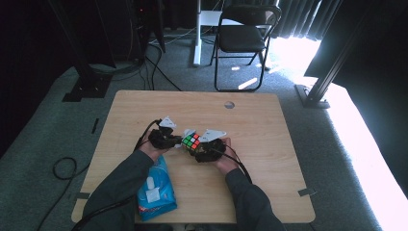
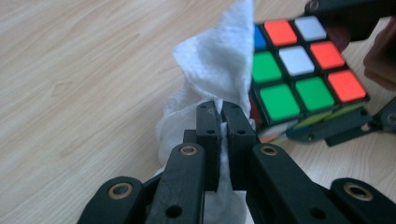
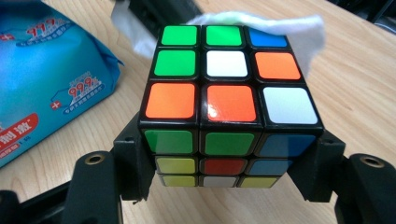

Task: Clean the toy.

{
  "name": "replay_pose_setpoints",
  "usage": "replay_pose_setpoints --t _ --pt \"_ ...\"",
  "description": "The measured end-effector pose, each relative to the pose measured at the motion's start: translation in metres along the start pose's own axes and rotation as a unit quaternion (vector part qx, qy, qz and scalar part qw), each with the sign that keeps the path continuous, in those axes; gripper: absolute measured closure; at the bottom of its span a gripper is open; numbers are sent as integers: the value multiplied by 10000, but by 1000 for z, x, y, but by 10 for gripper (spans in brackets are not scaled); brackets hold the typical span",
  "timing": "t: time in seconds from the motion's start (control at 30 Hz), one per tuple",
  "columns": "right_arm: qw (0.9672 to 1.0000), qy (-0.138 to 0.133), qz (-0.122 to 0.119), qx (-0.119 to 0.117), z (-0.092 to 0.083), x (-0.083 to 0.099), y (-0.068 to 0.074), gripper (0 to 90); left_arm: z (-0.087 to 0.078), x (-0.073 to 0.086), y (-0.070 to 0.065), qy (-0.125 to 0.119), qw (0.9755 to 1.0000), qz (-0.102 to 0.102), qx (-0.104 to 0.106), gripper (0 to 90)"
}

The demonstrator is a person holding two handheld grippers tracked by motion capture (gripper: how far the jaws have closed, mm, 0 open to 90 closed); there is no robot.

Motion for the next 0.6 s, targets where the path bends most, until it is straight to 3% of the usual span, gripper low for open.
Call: replay_pose_setpoints --t 0.23,0.37,0.6 --pt "10000 -46 54 -19 -2 -1 -2 341 -1 -1 -1 -37 10000 -14 65 871" --pt "10000 -19 42 -28 -1 1 -1 342 -5 -4 -1 -189 9997 -106 150 870" --pt "10000 21 48 -6 1 3 -3 341 -10 -9 -4 -327 9992 -85 222 870"
Point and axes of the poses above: each handheld gripper's, and its own axes: z roughly forward along the jaws, x roughly out of its underside, y roughly to its left, the point moved 6 cm from there along z, roughly forward along the jaws, and after that the axes turned 6 degrees about z, right-handed, at the moved point
